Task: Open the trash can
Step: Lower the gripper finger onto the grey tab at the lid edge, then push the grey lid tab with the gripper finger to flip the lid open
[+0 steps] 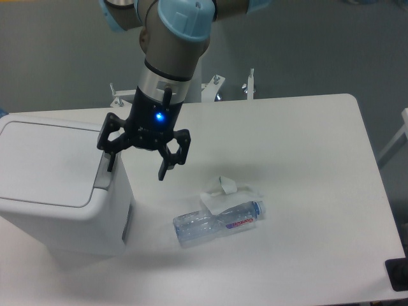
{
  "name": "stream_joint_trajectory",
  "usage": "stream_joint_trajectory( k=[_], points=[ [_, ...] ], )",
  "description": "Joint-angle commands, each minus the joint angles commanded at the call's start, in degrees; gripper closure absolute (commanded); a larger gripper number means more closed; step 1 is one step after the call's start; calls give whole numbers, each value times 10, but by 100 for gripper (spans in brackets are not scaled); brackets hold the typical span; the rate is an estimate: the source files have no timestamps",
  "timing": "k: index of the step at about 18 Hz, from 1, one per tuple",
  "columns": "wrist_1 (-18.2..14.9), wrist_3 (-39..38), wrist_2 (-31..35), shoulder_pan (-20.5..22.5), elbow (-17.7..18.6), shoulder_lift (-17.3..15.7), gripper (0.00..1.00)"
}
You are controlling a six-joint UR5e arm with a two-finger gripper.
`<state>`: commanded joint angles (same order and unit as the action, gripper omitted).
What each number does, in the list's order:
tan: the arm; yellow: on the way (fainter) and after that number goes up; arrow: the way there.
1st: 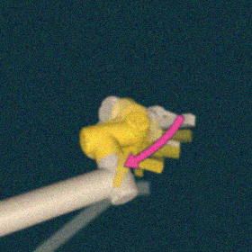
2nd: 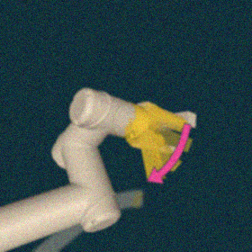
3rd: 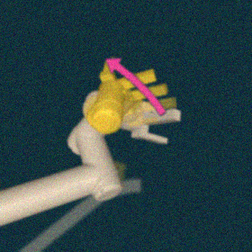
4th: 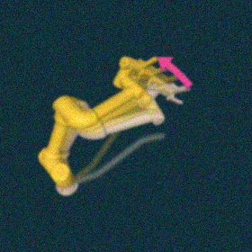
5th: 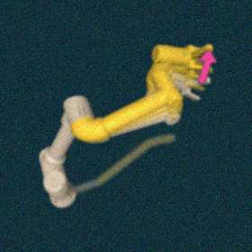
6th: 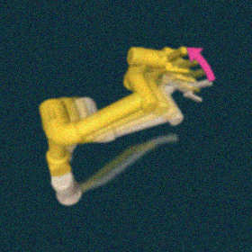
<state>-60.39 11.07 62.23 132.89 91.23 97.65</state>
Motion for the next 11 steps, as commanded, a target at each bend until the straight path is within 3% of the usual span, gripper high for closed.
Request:
stream_joint_trajectory(
  k=[11],
  points=[
    [5, -1, 1, 0, 2, 7, 0]
  ],
)
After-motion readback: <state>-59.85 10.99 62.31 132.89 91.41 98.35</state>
